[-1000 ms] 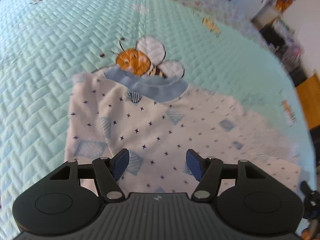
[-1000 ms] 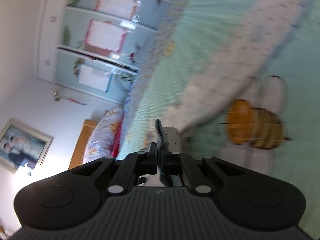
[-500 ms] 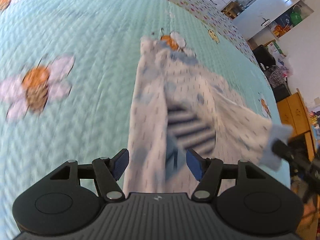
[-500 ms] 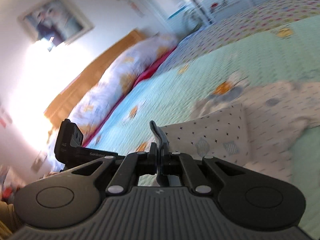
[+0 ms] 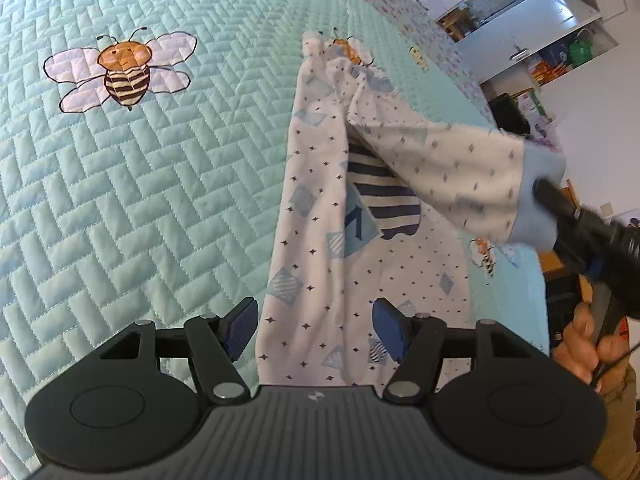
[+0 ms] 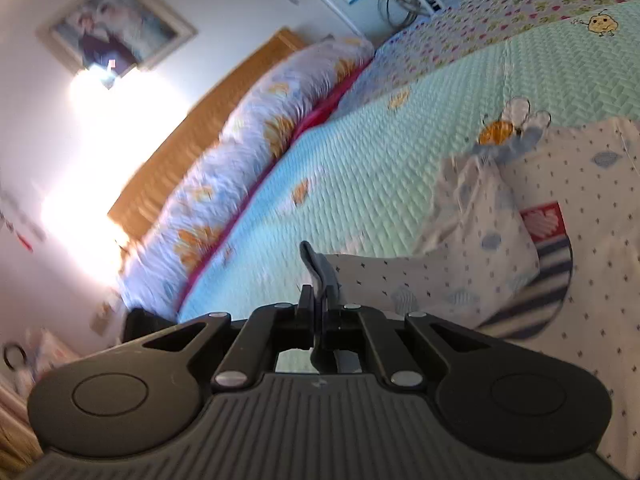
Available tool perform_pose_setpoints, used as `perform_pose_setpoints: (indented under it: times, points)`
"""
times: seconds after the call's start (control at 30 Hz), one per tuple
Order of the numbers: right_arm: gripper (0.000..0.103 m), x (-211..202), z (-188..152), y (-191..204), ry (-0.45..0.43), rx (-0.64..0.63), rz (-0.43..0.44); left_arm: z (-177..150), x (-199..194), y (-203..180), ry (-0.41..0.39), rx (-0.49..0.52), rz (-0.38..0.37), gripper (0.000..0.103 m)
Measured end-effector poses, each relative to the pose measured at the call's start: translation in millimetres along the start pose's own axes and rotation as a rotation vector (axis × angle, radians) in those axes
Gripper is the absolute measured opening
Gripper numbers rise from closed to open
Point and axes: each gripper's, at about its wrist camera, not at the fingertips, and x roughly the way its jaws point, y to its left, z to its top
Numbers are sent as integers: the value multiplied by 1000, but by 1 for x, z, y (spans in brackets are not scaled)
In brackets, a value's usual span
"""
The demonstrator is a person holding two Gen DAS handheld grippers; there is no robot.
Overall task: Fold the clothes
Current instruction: 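Lift the sleeve by its cuff with the right gripper and lay it across the garment body, then open the right gripper to release the light-blue cuff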
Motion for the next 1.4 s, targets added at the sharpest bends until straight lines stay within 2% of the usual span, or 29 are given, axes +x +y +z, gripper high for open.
perform_pose_setpoints:
  times: [0.07,0.23,0.3,0.47,0.63,1.0,1.13,1.17,1.23,1.4]
  points:
    - [2,0,13,9,-21,7,28,-1,-4,-1,-6,3,-7,65]
    - [3,3,36,40,-10,-54,95,-3,-8,-1,-9,16,-8,65]
    - [3,10,33,50,38,-97,90,-4,-9,0,-9,20,0,65]
    - [3,44,-2,49,203,-183,13,-6,-11,6,-2,14,16,65]
    - [3,69,-32,37,310,-243,-73,-7,-9,9,8,9,24,65]
    - [4,82,-65,39,443,-392,-138,-4,-7,12,0,-7,31,65]
    - [10,94,-87,38,498,-447,-166,0,-11,13,-11,-12,37,65]
    - [18,94,-91,36,500,-432,-161,1,-11,12,-11,-9,37,65]
    - [26,96,-97,32,504,-401,-151,2,-11,9,-12,-2,35,65]
    - [29,84,-102,20,469,-309,-141,6,-5,3,-6,13,28,65]
